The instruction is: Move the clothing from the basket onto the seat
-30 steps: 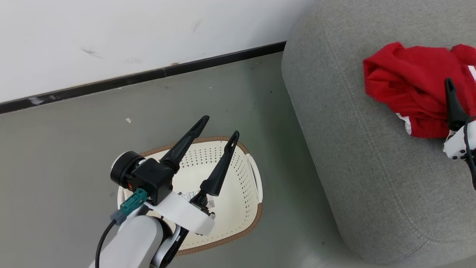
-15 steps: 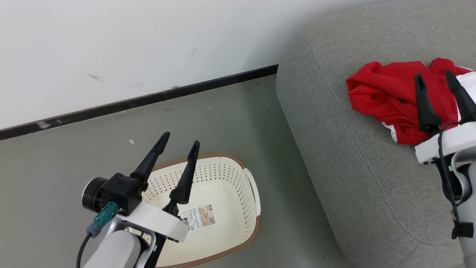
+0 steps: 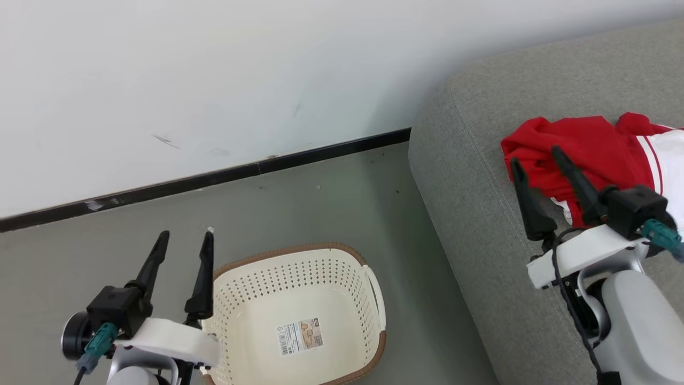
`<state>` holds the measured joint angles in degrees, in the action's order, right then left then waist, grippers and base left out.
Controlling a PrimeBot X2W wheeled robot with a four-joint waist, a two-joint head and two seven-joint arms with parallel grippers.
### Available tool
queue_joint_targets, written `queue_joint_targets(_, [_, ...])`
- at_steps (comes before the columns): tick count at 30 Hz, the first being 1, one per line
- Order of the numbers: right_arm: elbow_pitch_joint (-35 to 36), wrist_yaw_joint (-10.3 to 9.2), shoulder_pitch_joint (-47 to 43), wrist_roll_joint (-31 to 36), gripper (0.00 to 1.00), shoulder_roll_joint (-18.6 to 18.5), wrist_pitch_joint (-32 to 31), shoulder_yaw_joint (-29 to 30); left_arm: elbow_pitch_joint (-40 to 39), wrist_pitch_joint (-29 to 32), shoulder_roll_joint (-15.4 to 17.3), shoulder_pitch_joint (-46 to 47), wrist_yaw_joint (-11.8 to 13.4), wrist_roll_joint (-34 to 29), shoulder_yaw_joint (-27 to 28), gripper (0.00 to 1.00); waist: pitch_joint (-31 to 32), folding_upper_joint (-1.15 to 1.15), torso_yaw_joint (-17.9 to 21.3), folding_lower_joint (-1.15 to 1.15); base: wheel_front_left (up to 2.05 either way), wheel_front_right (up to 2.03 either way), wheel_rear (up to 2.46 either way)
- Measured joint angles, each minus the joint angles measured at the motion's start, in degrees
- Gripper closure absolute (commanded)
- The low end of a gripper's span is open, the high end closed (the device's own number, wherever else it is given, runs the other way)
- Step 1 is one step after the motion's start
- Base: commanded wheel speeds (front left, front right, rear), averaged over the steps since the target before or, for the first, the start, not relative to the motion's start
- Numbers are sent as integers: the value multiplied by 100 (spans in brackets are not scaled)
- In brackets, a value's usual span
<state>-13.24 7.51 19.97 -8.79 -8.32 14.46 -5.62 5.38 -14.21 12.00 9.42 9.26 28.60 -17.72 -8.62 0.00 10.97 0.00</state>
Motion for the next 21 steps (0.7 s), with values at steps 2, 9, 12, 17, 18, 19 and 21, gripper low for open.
queue_joint_targets(2, [62,0,-100,81,0,71,0,-69,33,0,31,-110,78,-2,110,0,72,0,-40,0,0,0,0])
queue_joint_targets(9, [231,0,-470,215,0,243,0,-146,78,-1,63,-449,288,-8,390,0,312,0,-195,0,0,0,0])
queue_joint_targets(12, [277,0,-585,274,0,283,0,-160,78,-1,60,-519,321,-16,446,0,374,0,-240,0,0,0,0])
queue_joint_targets(17, [379,0,-873,344,0,332,0,-100,-23,-2,-18,-657,410,-70,594,0,520,0,-355,0,0,0,0])
queue_joint_targets(18, [401,0,-936,345,0,354,-1,-81,-40,-2,-41,-665,428,-87,619,0,548,0,-377,0,0,0,0])
queue_joint_targets(19, [410,0,-994,345,0,382,0,-68,-55,-2,-60,-669,432,-98,641,0,575,0,-399,0,0,0,0])
queue_joint_targets(21, [483,0,-1134,345,0,442,0,-34,-78,-7,-88,-703,479,-102,688,0,628,0,-441,0,0,0,0])
